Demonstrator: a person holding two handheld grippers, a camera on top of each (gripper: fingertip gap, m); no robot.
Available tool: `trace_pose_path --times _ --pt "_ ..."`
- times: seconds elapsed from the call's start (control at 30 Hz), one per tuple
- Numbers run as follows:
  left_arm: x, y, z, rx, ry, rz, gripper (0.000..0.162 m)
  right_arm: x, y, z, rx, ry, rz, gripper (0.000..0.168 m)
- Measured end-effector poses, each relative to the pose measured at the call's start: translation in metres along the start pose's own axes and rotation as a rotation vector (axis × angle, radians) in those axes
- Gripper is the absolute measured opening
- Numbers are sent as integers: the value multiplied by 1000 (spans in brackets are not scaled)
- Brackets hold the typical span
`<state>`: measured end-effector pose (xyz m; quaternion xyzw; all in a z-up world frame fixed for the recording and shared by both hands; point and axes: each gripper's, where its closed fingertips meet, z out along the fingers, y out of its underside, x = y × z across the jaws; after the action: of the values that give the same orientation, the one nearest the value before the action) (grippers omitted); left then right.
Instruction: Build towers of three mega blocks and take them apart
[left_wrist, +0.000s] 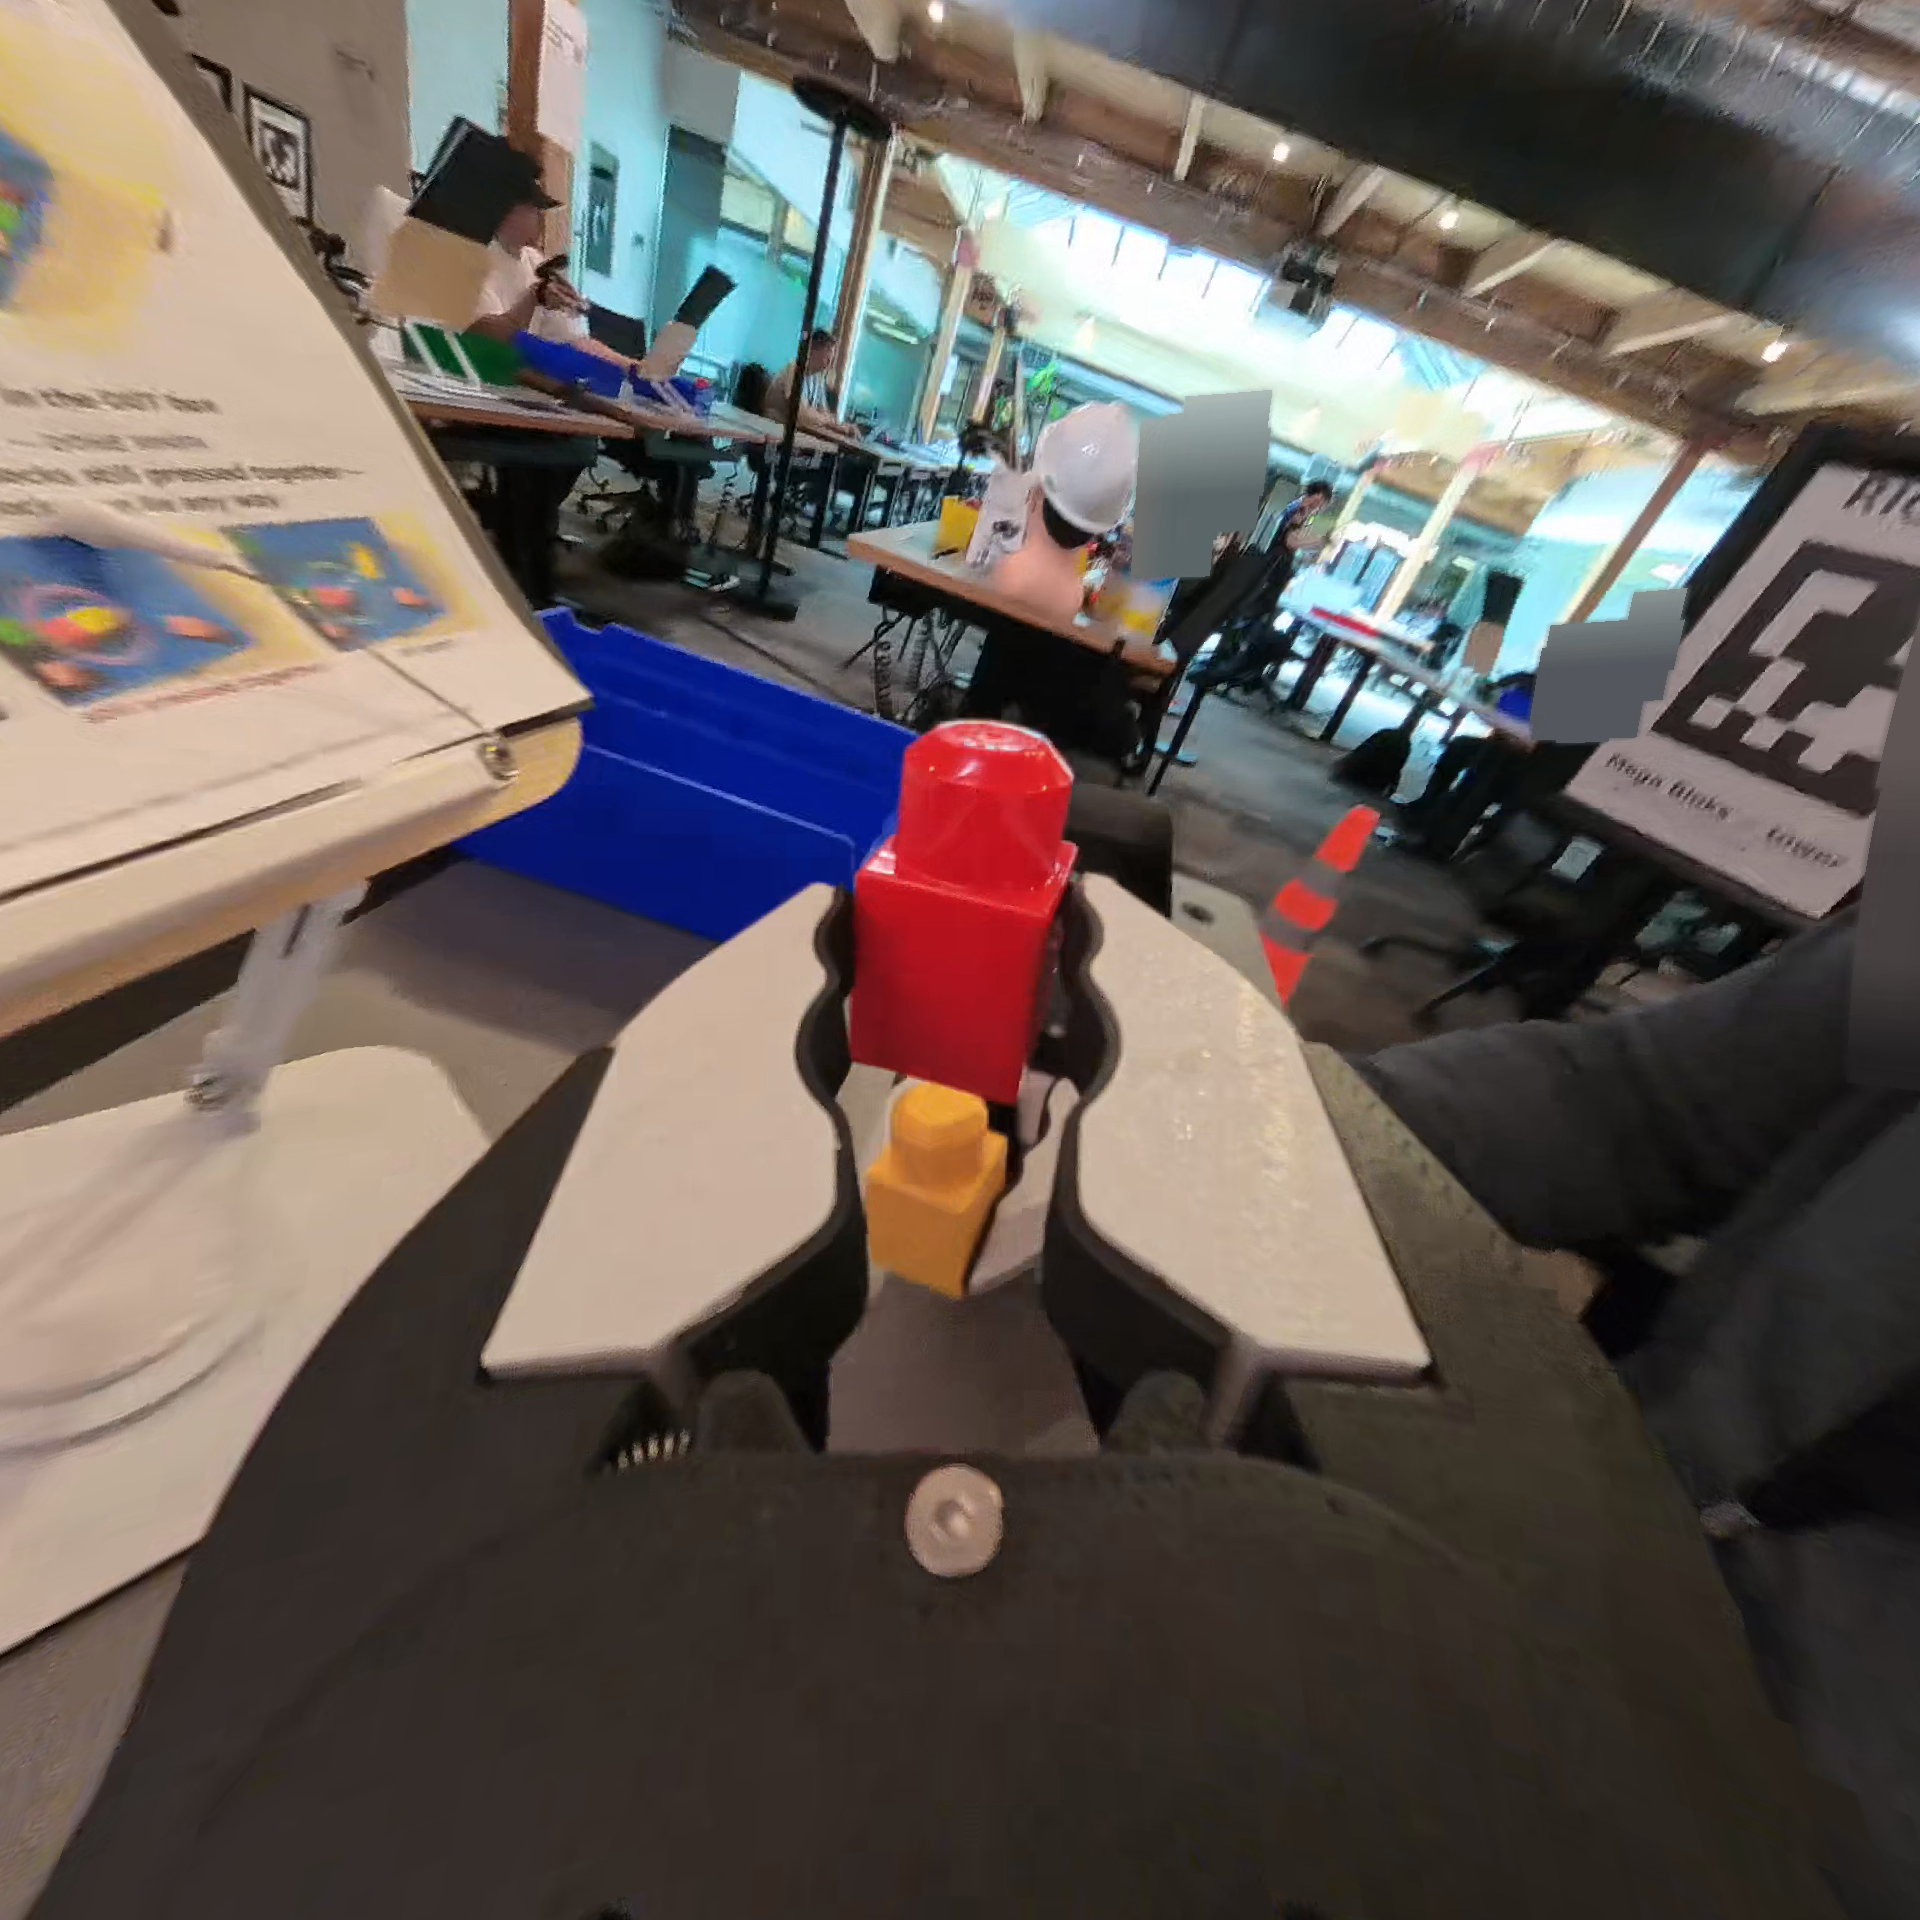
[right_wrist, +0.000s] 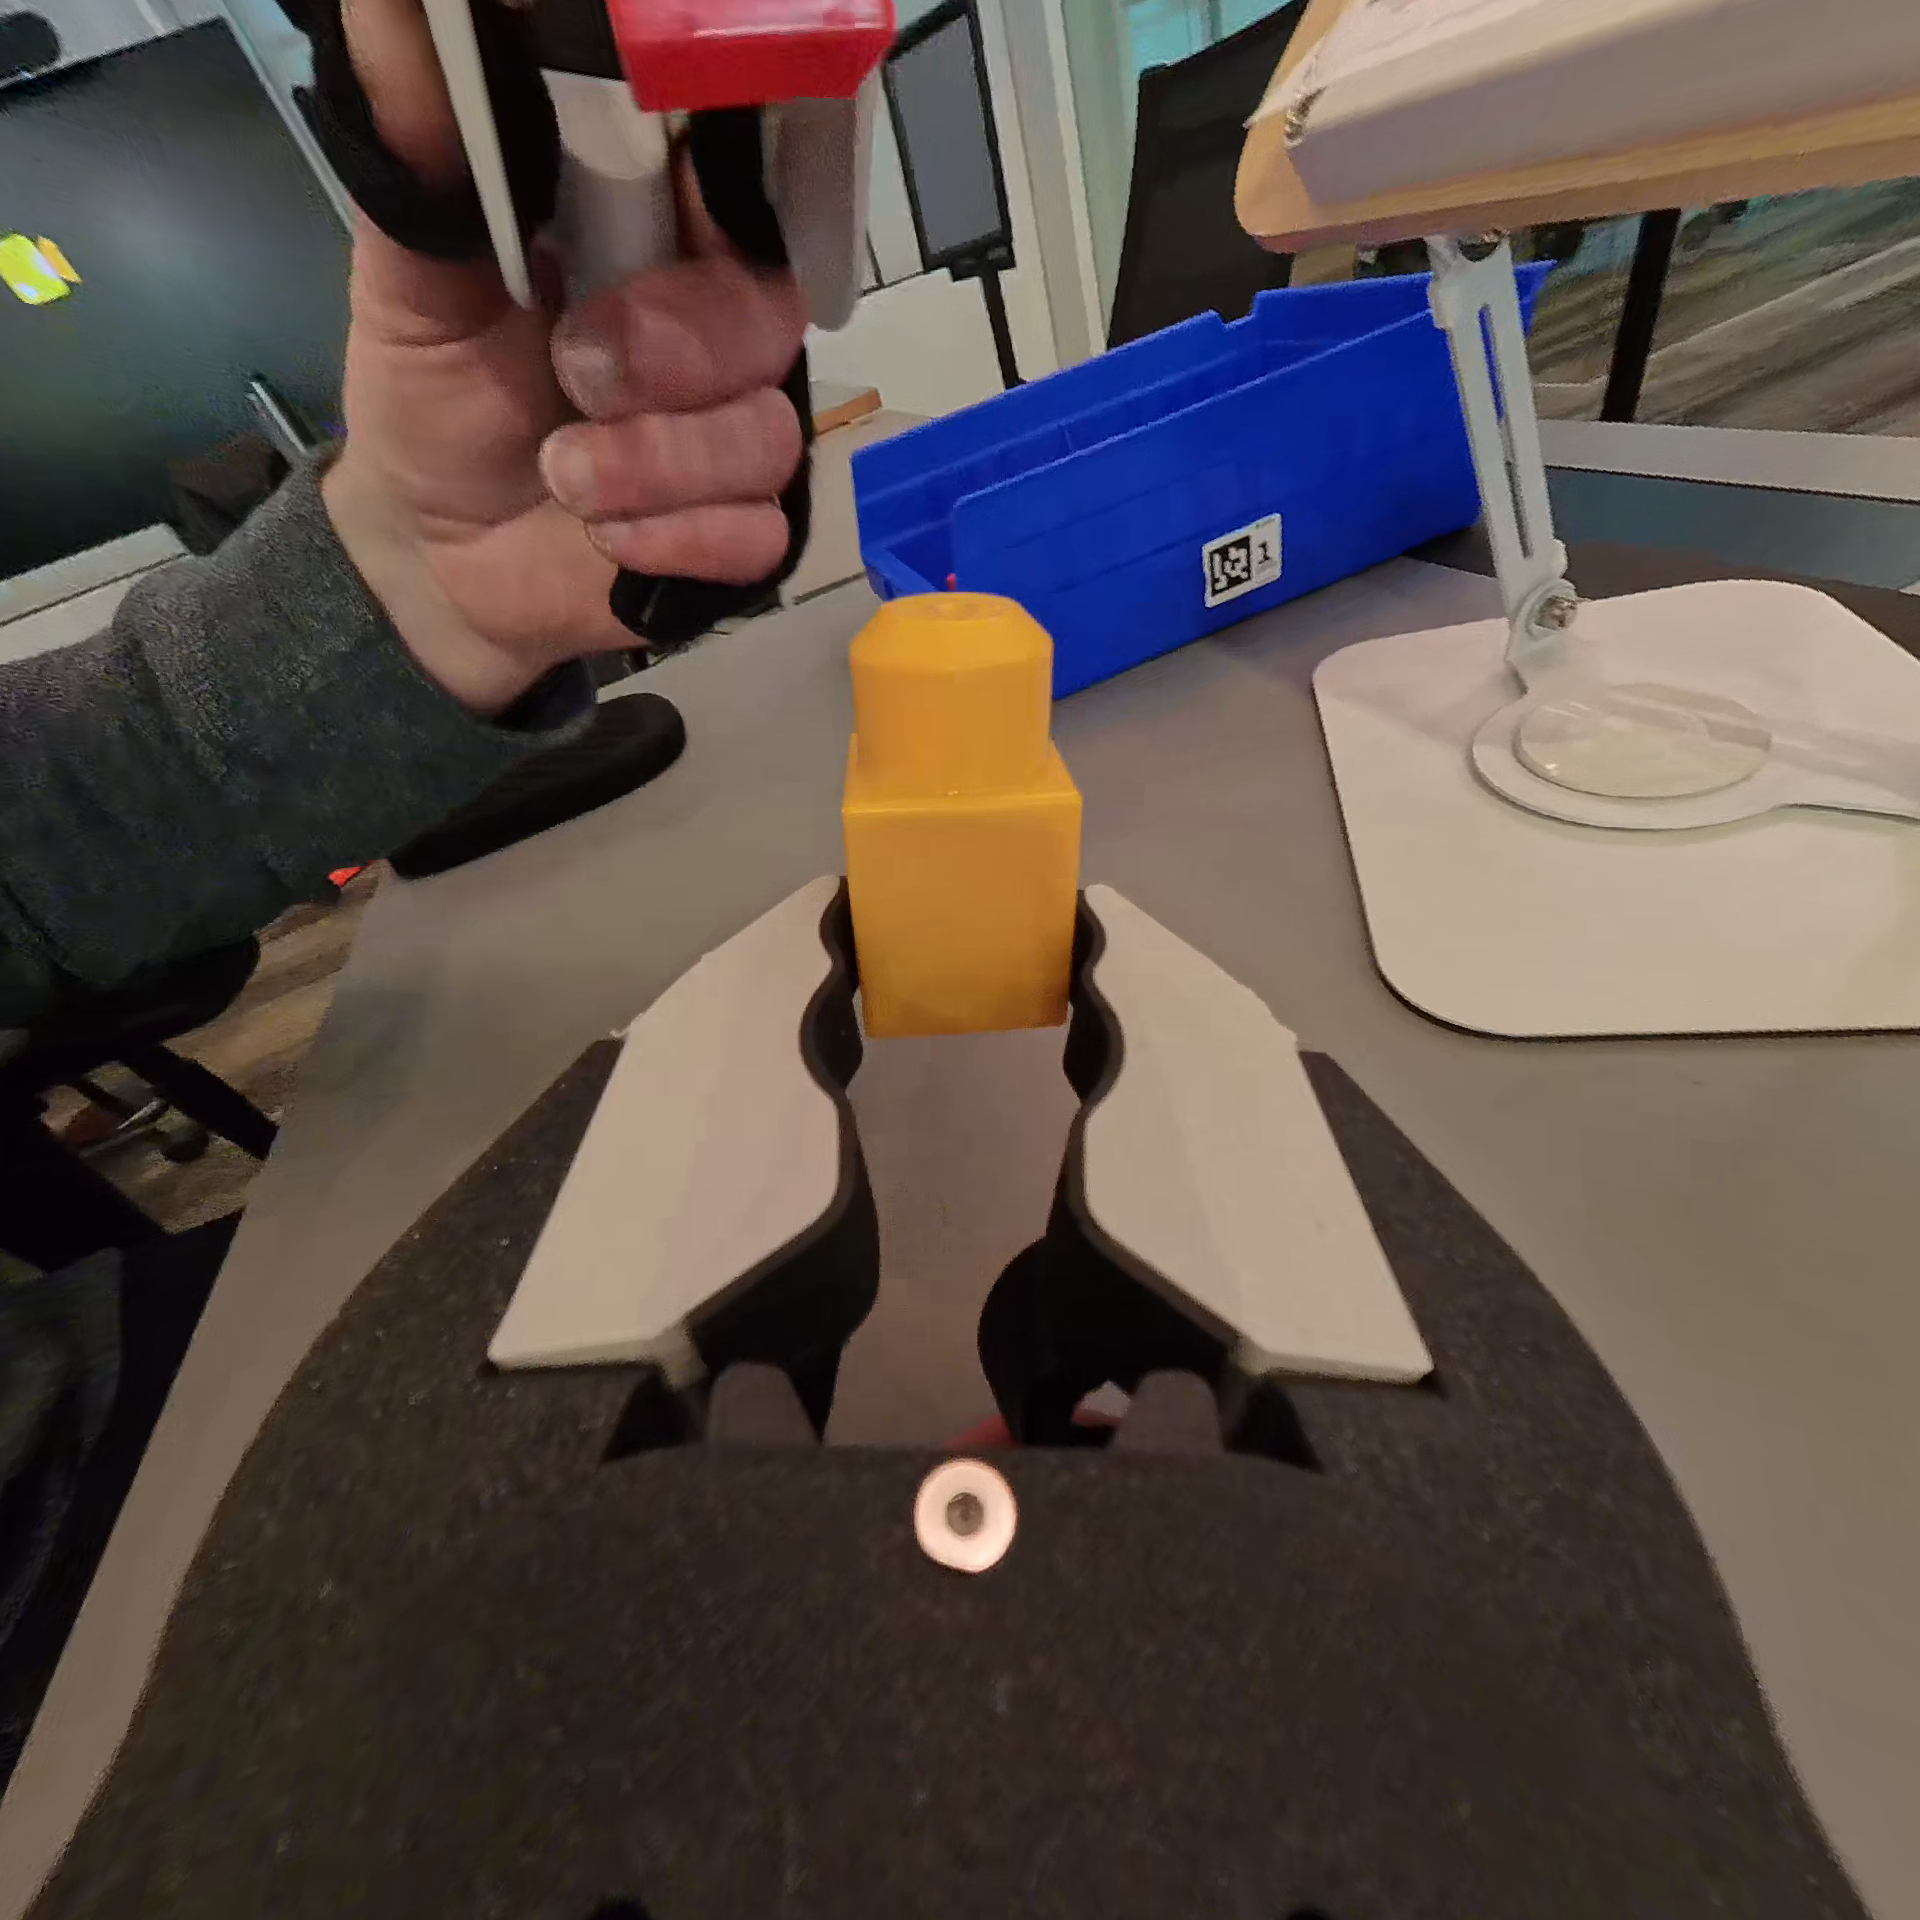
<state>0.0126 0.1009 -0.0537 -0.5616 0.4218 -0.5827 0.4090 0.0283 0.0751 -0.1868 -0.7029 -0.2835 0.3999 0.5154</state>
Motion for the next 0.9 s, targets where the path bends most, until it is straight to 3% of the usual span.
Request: trace_pose_path --times 0.03,0.27,0.9 --pt "2 -2 4 26 1 -11 37 -3 -1 0 4 -17 -5 37" --pt "18 9 21 60 32 -24 38 -25 -14 5 32 -87 -25 37" --pt "25 31 35 7 63 -22 37 -28 -38 -4 98 -40 -57 37"
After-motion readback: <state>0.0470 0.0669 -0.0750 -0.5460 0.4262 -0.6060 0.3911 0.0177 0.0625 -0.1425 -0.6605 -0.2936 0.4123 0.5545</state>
